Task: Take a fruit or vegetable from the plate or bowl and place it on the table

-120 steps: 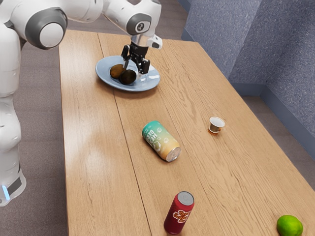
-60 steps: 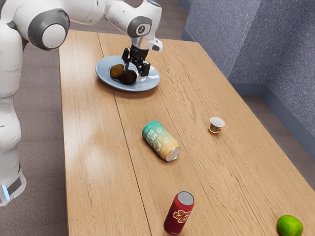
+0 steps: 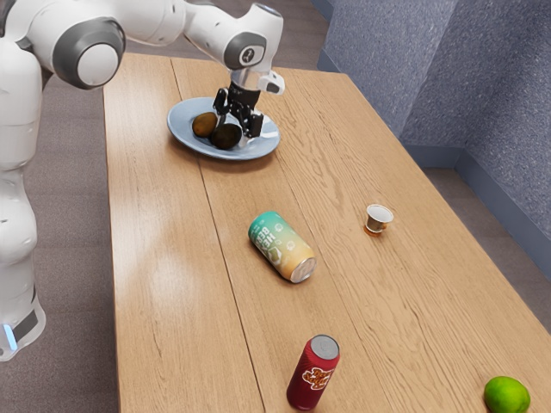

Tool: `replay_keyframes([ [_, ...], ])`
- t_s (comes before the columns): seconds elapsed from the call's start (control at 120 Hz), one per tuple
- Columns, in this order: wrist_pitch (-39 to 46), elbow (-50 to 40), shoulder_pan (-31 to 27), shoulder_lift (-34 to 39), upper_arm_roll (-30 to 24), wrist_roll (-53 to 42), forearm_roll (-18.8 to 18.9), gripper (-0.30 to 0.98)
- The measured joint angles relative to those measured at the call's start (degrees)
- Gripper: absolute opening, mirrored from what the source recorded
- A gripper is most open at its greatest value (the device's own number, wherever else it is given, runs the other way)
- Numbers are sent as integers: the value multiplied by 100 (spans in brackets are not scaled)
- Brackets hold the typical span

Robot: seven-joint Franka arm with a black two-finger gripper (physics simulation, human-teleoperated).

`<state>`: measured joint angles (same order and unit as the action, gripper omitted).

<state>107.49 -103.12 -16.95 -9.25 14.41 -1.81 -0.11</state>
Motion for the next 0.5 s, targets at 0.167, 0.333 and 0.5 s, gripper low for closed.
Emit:
replay_keyframes([
  [0.167, 0, 0, 0, -10, -5, -7, -23, 69],
  [0.333, 0, -8, 1, -37, -8, -12, -38, 69],
  [0.5, 1, -9, 1, -52, -8, -17, -52, 69],
])
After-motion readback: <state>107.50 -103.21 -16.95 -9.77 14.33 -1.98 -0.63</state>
